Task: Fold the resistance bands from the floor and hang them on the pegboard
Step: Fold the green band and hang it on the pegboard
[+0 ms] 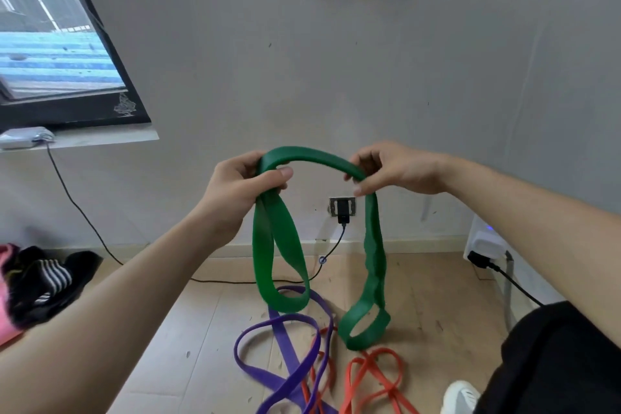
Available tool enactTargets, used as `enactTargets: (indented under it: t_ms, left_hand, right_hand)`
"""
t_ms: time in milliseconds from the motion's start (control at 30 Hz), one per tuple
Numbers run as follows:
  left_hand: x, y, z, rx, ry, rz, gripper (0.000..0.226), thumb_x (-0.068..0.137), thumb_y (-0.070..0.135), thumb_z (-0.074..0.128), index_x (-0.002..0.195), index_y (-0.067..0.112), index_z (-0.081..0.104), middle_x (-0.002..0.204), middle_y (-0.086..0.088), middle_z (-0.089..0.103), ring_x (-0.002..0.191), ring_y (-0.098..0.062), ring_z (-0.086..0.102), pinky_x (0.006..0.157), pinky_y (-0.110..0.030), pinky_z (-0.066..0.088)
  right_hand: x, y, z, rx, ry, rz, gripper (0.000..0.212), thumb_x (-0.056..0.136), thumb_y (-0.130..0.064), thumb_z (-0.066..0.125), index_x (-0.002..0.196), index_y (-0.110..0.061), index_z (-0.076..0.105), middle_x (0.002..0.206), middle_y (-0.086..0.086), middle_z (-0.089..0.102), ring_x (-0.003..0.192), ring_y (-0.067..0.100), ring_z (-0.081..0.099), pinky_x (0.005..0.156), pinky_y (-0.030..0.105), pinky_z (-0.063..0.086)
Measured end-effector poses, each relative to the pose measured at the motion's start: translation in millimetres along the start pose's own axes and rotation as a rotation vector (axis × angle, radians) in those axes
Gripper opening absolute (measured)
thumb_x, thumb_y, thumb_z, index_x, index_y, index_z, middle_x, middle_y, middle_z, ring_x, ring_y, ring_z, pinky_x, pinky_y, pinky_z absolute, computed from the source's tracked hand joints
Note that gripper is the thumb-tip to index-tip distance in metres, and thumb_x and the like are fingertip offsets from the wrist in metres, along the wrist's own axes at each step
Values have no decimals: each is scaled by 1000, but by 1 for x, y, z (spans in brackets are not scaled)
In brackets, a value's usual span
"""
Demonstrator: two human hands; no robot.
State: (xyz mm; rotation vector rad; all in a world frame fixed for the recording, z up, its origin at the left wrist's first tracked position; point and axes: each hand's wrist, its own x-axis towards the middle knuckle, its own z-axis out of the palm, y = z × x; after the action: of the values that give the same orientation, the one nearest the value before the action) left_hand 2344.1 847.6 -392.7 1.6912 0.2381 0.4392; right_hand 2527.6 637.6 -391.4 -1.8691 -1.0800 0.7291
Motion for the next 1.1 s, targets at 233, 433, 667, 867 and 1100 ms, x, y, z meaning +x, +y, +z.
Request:
enactTargets:
  t_ms: [233,433,667,867,1100]
  left_hand:
    - [-3,8,16,-18,-89,32,24,76,18,82,99,11,78,77,1,67,78,-17,62,76,-31,50]
    - [-4,8,19,-4,-100,37,32,76,21,82,105,9,78,84,-3,72,78,-16,63,77,-32,49]
    - [-5,-6,11,112,-221,2,46,59,35,88,96,13,71,83,-4,62,77,-17,64,73,-27,56]
    - [-5,-17,9,235,-240,-43,50,64,38,87,97,8,65,83,-6,60,76,-19,61,77,-39,52]
    - [-2,-12,3,122,-48,26,43,74,15,90,112,13,70,80,3,69,75,-16,64,76,-33,52]
  right_hand:
    - [1,-18,35,-167,-226,32,54,82,-22,80,132,-16,58,125,-1,66,116,14,63,97,30,53]
    - [0,-39,34,147,1,-214,37,82,-10,79,117,-5,65,98,13,69,90,20,65,86,31,54]
    - [-2,-47,26,275,169,-310,20,80,-5,77,100,-7,72,88,5,72,83,17,67,83,32,57]
    - [1,-40,6,516,328,-293,32,73,-18,77,102,-5,70,84,1,67,74,18,64,81,33,56]
    - [-1,-6,-16,408,251,-139,36,72,-20,75,105,-7,68,82,1,66,78,18,65,84,34,53]
